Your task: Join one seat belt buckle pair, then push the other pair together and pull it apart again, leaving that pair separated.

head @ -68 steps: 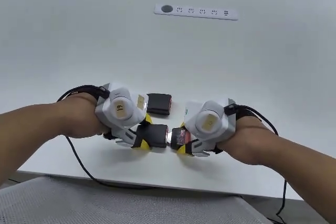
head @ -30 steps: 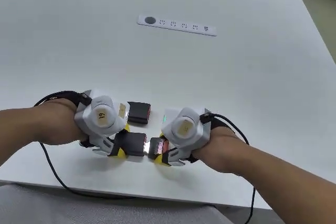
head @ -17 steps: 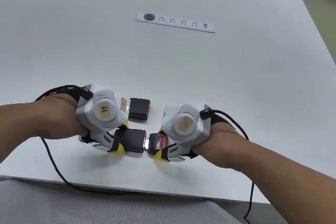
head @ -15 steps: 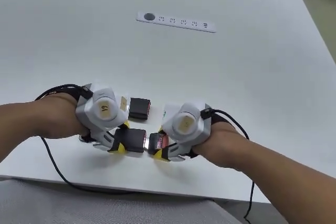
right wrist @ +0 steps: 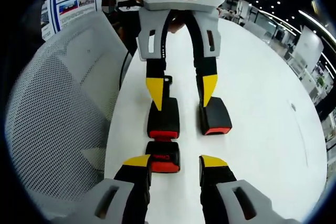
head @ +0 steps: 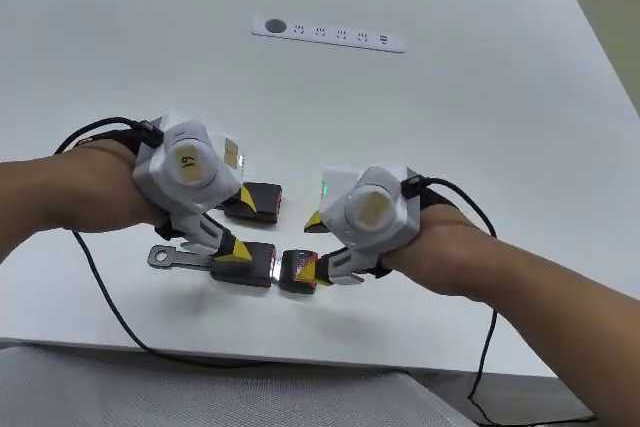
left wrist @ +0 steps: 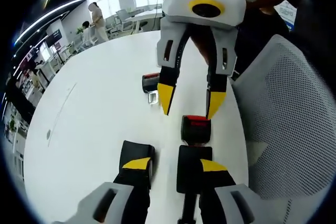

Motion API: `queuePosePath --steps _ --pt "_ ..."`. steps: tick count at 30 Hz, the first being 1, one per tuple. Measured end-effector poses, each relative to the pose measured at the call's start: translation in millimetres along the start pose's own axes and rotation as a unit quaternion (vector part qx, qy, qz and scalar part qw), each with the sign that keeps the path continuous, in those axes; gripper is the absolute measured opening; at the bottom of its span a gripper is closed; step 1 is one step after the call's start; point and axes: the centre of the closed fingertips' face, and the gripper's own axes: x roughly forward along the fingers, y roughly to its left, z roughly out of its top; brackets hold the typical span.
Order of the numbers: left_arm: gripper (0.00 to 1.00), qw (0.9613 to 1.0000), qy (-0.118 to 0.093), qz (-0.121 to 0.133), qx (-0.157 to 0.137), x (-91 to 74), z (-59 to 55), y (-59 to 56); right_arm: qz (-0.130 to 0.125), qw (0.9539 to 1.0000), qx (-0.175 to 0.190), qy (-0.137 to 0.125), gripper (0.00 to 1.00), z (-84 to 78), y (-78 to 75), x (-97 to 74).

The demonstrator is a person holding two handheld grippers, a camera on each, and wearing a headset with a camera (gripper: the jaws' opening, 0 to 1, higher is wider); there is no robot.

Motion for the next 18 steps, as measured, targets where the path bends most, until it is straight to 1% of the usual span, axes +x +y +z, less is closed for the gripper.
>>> queuePosePath --steps 1,4,6,7,9,10,12,13,16,18 --pt "0.36 1.0000 0.001 0.001 0.001 0.7 1.3 0.2 -0.003 1.0000 0.000 0.002 0.33 -2.6 -3.4 -1.3" --pt "0.37 1.0000 0.004 0.008 0.003 0.0 0.8 11.0 -0.014 0.9998 -0.001 0.012 0.33 -15.6 -17.8 -6.9" --pt "0.38 0.9999 0.003 0.013 0.002 -0.9 1.6 17.0 -0.020 0.9997 0.002 0.015 0.34 -22.0 -24.0 -11.5" --pt "0.38 0.9999 0.002 0.017 0.000 -2.5 -1.7 26.6 -0.025 0.9995 0.004 0.018 0.34 -27.6 -29.3 -14.5" --pt "0.39 0.9997 0.002 0.023 0.000 -2.6 -0.9 33.3 -0.030 0.9992 0.009 0.023 0.34 -38.6 -39.7 -19.3" --pt "0.40 0.9997 0.001 0.025 0.000 -2.5 -0.4 35.8 -0.032 0.9991 0.009 0.026 0.35 -40.3 -42.1 -22.3" --pt "0.40 0.9997 -0.002 0.024 0.001 -0.5 3.0 37.9 -0.037 0.9988 0.013 0.029 0.36 -49.2 -50.6 -25.7" --pt "0.41 0.9998 -0.003 0.022 0.001 1.1 2.0 42.1 -0.041 0.9986 0.014 0.031 0.36 -53.3 -54.8 -28.1" --pt "0.43 0.9998 0.001 0.019 0.007 7.3 0.2 46.6 -0.045 0.9983 0.016 0.034 0.37 -61.6 -62.9 -33.2" --pt "0.44 0.9998 0.004 0.018 0.009 10.5 -1.0 49.1 -0.043 0.9983 0.012 0.038 0.37 -65.9 -65.1 -34.6"
